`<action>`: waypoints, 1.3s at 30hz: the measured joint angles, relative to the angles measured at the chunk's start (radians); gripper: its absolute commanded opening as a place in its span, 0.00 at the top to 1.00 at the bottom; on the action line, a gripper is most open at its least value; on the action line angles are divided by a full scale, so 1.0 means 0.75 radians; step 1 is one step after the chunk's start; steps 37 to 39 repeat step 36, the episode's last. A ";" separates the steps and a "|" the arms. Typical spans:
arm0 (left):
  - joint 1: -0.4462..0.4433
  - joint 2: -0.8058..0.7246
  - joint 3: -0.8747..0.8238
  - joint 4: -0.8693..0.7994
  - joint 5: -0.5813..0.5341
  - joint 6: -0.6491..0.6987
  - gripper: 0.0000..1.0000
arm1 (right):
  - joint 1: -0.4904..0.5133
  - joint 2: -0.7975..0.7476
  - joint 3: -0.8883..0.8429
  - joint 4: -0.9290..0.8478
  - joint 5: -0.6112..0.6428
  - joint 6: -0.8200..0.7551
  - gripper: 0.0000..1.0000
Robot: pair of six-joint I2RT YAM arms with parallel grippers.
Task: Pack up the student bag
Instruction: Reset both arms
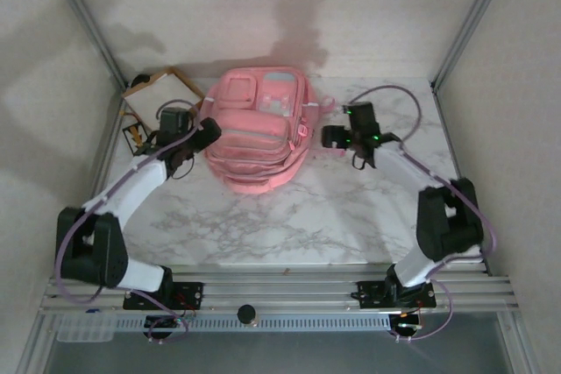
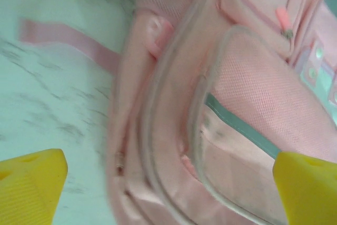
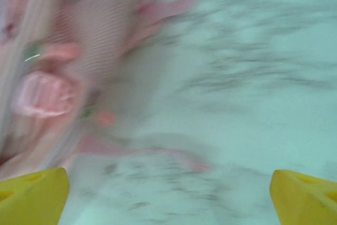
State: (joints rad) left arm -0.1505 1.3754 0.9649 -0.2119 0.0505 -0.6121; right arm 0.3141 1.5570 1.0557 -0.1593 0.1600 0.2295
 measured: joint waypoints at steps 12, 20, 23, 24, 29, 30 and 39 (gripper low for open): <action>0.035 -0.169 -0.977 0.993 -0.856 0.478 0.00 | -0.270 -0.081 -0.915 1.115 0.277 -0.180 0.01; 0.028 -0.027 -1.084 1.756 -0.663 0.659 0.01 | -0.401 -0.023 -1.123 1.737 -0.061 -0.258 0.01; 0.028 0.110 -1.070 1.915 -0.610 0.693 0.01 | -0.406 -0.017 -1.124 1.811 -0.106 -0.258 0.01; 0.028 0.161 -1.067 1.961 -0.592 0.705 0.01 | -0.406 -0.017 -1.124 1.832 -0.116 -0.257 0.01; 0.059 0.229 -1.043 1.998 -0.514 0.712 0.01 | -0.406 -0.017 -1.124 1.874 -0.145 -0.257 0.01; 0.066 0.229 -1.038 2.005 -0.508 0.712 0.01 | -0.406 -0.017 -1.124 1.875 -0.146 -0.257 0.01; 0.067 0.229 -1.034 2.024 -0.478 0.712 0.01 | -0.406 -0.017 -1.124 1.875 -0.149 -0.257 0.01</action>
